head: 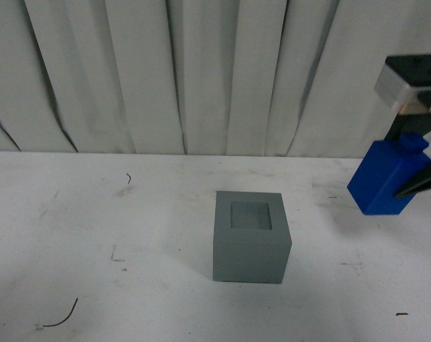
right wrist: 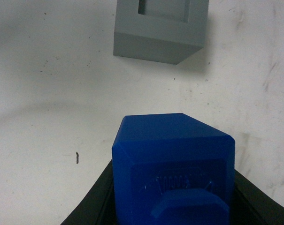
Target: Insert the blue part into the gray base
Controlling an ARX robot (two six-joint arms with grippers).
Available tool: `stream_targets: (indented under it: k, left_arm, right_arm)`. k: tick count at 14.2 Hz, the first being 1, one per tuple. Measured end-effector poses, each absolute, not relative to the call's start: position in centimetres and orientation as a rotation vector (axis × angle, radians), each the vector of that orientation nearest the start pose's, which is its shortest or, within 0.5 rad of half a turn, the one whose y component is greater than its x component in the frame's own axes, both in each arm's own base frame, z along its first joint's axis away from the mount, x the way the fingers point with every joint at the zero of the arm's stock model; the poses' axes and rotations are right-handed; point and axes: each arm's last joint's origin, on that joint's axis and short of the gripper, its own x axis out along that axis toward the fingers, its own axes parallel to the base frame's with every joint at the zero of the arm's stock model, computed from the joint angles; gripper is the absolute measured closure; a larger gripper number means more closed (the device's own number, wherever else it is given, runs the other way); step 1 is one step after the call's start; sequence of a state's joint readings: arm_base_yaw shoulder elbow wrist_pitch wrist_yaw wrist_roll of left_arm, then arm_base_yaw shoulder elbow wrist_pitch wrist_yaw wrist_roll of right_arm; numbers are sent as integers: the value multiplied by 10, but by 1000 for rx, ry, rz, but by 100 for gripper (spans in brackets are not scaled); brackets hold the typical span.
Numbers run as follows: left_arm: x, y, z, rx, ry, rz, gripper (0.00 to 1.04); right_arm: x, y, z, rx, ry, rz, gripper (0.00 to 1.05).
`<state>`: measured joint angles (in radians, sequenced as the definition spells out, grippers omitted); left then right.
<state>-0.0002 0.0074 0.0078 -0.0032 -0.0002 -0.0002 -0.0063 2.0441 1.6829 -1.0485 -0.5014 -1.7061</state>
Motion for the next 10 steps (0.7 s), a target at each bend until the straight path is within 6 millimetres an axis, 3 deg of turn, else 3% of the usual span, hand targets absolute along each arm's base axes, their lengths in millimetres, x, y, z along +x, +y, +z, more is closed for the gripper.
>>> stream_targets:
  k: [2, 6, 10]
  left_arm:
    - [98, 0, 165, 0, 2, 0, 7]
    - [98, 0, 165, 0, 3, 0, 7]
    - [98, 0, 165, 0, 3, 0, 7]
  right_arm:
    - [405, 28, 232, -1053, 601, 1416, 58]
    - [404, 64, 230, -1057, 574, 1464, 58]
    - [412, 111, 195, -959, 664, 1458, 58]
